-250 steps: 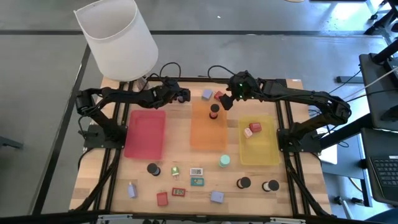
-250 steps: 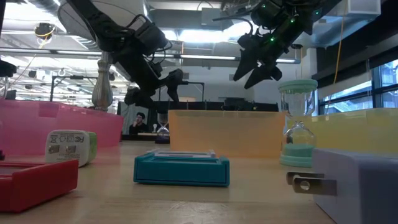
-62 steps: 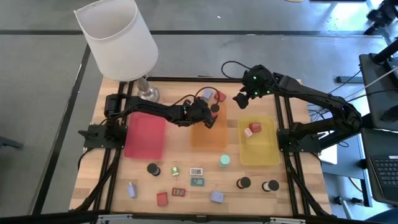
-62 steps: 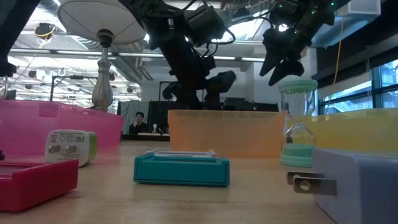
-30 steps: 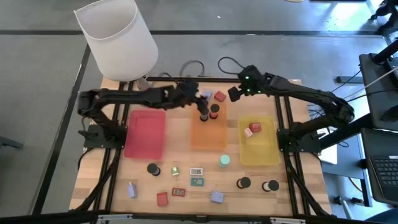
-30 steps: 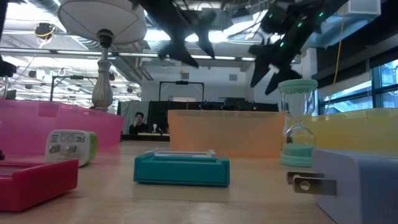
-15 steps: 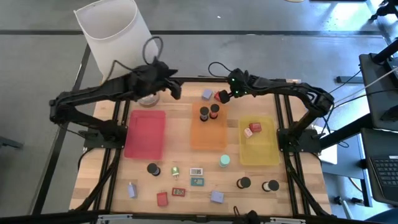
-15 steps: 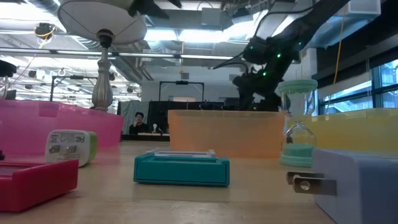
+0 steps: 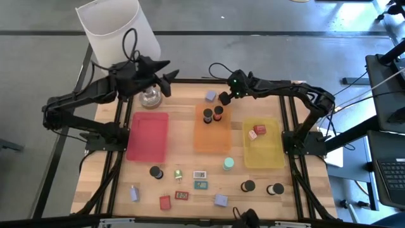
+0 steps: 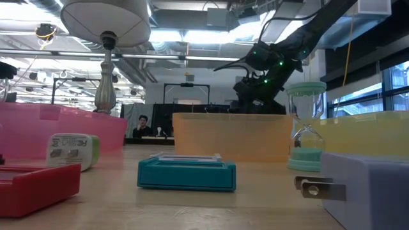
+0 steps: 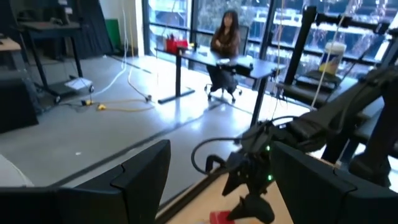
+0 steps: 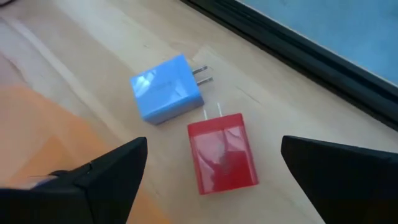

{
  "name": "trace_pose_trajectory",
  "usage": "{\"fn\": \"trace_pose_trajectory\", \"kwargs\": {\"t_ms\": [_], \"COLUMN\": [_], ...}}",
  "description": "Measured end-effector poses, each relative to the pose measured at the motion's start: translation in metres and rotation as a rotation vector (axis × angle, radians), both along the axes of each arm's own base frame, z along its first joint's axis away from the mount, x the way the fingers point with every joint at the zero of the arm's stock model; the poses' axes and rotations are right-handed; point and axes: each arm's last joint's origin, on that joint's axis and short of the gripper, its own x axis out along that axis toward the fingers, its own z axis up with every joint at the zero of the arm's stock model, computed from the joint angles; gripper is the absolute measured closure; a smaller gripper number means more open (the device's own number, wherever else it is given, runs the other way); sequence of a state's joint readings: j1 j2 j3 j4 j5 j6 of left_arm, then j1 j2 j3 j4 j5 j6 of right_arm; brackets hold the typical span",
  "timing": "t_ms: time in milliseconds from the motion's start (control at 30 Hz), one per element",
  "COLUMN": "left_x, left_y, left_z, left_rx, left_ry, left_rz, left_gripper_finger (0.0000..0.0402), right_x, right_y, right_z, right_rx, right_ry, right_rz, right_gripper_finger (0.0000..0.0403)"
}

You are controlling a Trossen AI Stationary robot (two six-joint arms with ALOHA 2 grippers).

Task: Pick & Place Office items
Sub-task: Put the top red charger adapter into the yellow bin

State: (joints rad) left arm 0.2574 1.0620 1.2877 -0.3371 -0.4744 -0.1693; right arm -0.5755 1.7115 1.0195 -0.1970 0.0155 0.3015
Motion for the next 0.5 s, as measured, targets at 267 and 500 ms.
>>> {"fn": "trace_pose_trajectory", "kwargs": {"t_ms": [267, 500], "left_x": [-0.001, -0.003], "left_y": [0.001, 0.003], "left_z": [0.008, 0.011], "left_rx": [0.078, 0.099], "left_ry": [-0.034, -0.044], "left_rz": [0.060, 0.159], "left_gripper_finger": [0.0130, 0.0131], "right_x": [0.009, 0.012], "right_y": [-0.006, -0.010], "right_z": [-0.021, -0.033], "right_rx": [0.003, 0.017], "right_ry": [0.004, 0.004], "right_rz": [0.031, 0.077], "right_gripper_finger": [0.0030, 0.0030]}}
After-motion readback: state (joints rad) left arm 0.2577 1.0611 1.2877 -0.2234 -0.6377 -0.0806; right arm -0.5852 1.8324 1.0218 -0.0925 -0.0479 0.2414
